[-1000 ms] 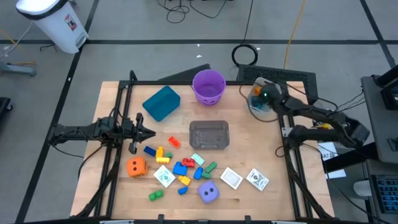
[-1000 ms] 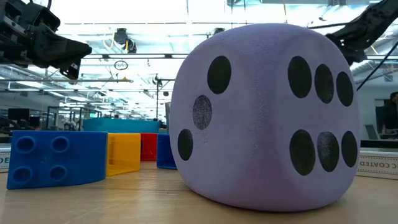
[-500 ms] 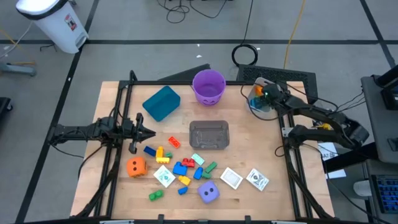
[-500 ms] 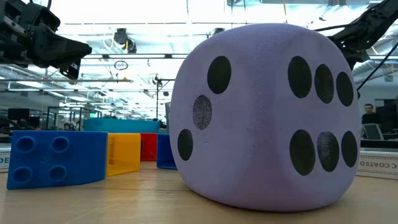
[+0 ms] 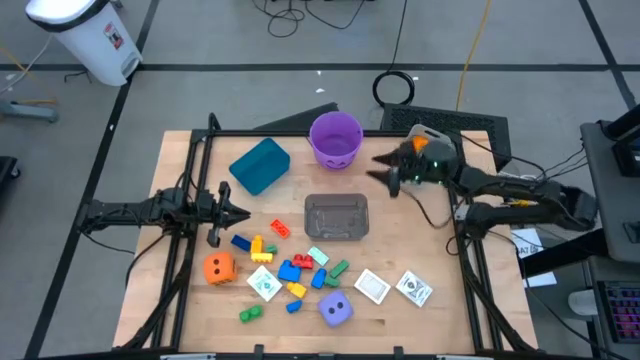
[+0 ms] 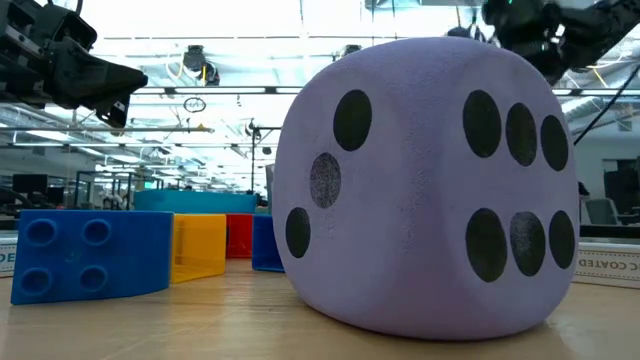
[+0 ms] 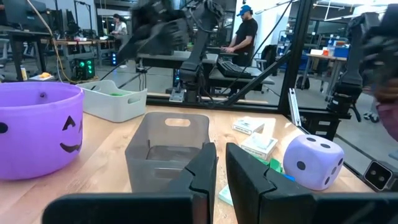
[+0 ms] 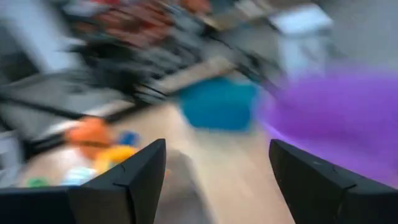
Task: Pick & Place Toys
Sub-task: Adjust the black deck of cards
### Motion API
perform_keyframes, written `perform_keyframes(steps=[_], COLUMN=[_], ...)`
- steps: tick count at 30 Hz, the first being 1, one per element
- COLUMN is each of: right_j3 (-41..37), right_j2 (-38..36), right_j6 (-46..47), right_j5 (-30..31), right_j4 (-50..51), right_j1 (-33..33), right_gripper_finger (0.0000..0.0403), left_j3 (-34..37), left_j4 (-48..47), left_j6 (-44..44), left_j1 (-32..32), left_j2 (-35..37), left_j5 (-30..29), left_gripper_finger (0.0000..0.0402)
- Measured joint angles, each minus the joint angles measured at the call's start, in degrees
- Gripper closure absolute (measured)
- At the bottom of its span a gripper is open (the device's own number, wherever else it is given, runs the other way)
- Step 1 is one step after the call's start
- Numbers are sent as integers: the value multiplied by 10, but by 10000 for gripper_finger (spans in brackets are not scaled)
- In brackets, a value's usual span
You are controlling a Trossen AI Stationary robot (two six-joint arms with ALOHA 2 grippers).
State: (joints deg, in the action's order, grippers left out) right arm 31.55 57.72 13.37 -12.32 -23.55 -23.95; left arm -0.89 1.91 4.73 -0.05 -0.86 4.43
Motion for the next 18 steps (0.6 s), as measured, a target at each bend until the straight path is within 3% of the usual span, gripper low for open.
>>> perform_keyframes(steps=[5, 11, 14, 18], right_j3=[1, 1, 2, 41], right_j2=[31, 39, 39, 40], right_j6=[-71, -64, -48, -53], right_j5=[-1, 14, 83, 199], right_j4=[-146, -179, -160, -49], right_j1=[142, 269, 341, 445], right_gripper_finger=[144, 145, 145, 145], left_j3=[0, 0, 0, 0], left_j4=[0, 0, 0, 0], left_j6=[0, 0, 0, 0], left_j1=[0, 0, 0, 0], left_j2=[0, 0, 0, 0], left_j5=[0, 0, 0, 0], left_gripper_finger=[360, 360, 360, 360])
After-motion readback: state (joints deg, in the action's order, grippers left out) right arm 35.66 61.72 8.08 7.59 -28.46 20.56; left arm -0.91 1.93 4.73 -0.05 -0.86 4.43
